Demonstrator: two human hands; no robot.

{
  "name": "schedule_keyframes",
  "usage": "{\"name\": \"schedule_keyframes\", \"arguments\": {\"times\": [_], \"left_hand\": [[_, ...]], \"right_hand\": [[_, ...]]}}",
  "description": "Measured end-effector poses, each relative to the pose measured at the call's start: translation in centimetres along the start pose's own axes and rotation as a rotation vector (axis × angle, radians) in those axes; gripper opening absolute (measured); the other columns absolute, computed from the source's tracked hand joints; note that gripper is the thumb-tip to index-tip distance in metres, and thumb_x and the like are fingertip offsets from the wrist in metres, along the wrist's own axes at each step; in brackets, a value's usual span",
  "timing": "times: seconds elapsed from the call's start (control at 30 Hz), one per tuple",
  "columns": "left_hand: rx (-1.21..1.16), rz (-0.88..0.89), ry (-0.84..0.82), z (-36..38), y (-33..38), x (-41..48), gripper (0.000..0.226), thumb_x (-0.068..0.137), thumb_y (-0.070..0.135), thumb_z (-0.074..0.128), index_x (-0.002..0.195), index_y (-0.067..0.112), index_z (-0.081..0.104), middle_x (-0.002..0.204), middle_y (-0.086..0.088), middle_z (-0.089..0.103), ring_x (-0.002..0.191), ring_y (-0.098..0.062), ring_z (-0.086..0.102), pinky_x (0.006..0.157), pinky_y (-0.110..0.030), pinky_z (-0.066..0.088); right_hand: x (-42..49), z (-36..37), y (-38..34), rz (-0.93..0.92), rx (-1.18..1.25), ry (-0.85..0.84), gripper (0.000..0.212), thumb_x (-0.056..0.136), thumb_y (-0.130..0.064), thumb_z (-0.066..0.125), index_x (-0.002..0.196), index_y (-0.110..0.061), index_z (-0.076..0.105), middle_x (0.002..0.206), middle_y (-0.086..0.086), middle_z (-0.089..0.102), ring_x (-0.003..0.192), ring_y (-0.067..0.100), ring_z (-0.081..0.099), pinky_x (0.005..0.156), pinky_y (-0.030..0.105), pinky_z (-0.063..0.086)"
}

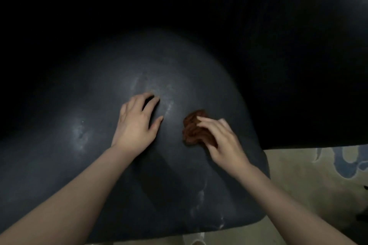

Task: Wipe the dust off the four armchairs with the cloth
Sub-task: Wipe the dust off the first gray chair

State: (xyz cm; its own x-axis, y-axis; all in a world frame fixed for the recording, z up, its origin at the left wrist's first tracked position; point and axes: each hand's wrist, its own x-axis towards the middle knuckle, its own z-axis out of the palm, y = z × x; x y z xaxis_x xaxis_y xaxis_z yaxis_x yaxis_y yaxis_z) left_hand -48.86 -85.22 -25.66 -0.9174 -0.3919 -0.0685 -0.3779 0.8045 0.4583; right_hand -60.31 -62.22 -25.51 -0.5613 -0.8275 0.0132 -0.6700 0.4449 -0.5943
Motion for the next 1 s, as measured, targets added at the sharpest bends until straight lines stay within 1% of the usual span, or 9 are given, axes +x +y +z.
{"name": "schedule_keyframes", "arguments": {"times": [0.1,0.2,0.27,0.37,0.5,0.63,0.77,0.83,1.0], "left_hand": [[0.011,-0.054,0.025,0.3,0.4,-1.3,0.048,0.093,0.033,0.058,0.133,0.008,0.057,0.133,-0.011,0.053,0.123,-0.027,0.041,0.101,-0.043,0.034],[0.0,-0.106,0.046,0.5,0.5,-2.1,0.052,0.09,0.037,0.053,0.133,0.009,0.057,0.133,-0.01,0.053,0.123,-0.027,0.041,0.1,-0.045,0.036],[-0.002,-0.137,0.063,0.6,0.3,-2.5,0.051,0.09,0.036,0.053,0.133,0.009,0.058,0.132,-0.01,0.053,0.123,-0.026,0.04,0.1,-0.046,0.037],[0.004,-0.196,0.096,0.3,-0.4,-3.2,0.051,0.09,0.036,0.053,0.132,0.009,0.058,0.132,-0.01,0.053,0.122,-0.027,0.04,0.099,-0.048,0.038],[-0.002,-0.281,0.162,-0.4,-1.1,-4.6,0.043,0.094,0.027,0.063,0.132,0.008,0.058,0.132,-0.011,0.053,0.123,-0.027,0.041,0.099,-0.048,0.038],[0.005,-0.345,0.219,-0.7,-1.2,-6.3,0.045,0.089,0.022,0.069,0.13,0.007,0.059,0.13,-0.011,0.054,0.123,-0.029,0.043,0.1,-0.049,0.037],[-0.018,-0.412,0.257,-0.4,-0.9,-8.4,0.045,0.09,0.022,0.068,0.131,0.006,0.059,0.13,-0.011,0.053,0.123,-0.028,0.043,0.101,-0.049,0.036],[-0.035,-0.432,0.254,-0.2,-0.6,-9.6,0.045,0.09,0.022,0.067,0.131,0.006,0.058,0.131,-0.011,0.053,0.124,-0.028,0.043,0.101,-0.048,0.036],[-0.048,-0.448,0.27,0.1,-0.6,-12.2,0.045,0.089,0.021,0.069,0.13,0.006,0.059,0.131,-0.011,0.053,0.124,-0.029,0.044,0.098,-0.047,0.037]], "right_hand": [[1.7,-1.6,1.4,0.232,0.045,0.158,0.039,0.083,0.002,0.06,0.122,-0.007,0.061,0.123,0.005,0.063,0.113,0.029,0.056,0.102,0.012,0.03],[6.5,-1.3,1.5,0.472,0.133,0.35,0.035,0.087,-0.001,0.062,0.122,-0.008,0.06,0.119,0.005,0.061,0.115,0.03,0.054,0.096,0.016,0.032],[8.9,0.7,-0.1,0.4,0.101,0.381,0.036,0.083,-0.004,0.063,0.118,-0.005,0.061,0.119,0.012,0.064,0.111,0.033,0.056,0.097,0.026,0.036],[8.3,3.7,-3.3,0.143,0.027,0.208,0.042,0.078,-0.004,0.065,0.12,-0.005,0.062,0.124,0.013,0.063,0.113,0.03,0.055,0.102,0.041,0.041],[4.7,3.3,-3.4,-0.098,-0.046,-0.028,0.055,0.075,-0.002,0.075,0.127,-0.009,0.061,0.134,0.006,0.058,0.106,0.032,0.057,0.097,0.042,0.049],[5.5,2.7,-2.2,-0.172,-0.194,-0.063,0.053,0.077,-0.008,0.078,0.126,-0.01,0.061,0.133,0.008,0.057,0.097,0.034,0.056,0.089,0.047,0.053],[4.9,3.4,-3.0,-0.141,-0.134,-0.053,0.053,0.074,0.003,0.075,0.124,-0.007,0.062,0.131,0.012,0.057,0.109,0.036,0.057,0.099,0.049,0.049],[4.5,3.1,-3.0,-0.101,-0.025,-0.011,0.049,0.075,0.007,0.072,0.121,-0.006,0.063,0.127,0.012,0.059,0.115,0.032,0.058,0.104,0.043,0.045],[5.1,1.2,-1.8,0.103,0.06,0.232,0.034,0.08,0.003,0.065,0.114,-0.002,0.063,0.116,0.017,0.061,0.109,0.021,0.055,0.101,0.004,0.029]]}}
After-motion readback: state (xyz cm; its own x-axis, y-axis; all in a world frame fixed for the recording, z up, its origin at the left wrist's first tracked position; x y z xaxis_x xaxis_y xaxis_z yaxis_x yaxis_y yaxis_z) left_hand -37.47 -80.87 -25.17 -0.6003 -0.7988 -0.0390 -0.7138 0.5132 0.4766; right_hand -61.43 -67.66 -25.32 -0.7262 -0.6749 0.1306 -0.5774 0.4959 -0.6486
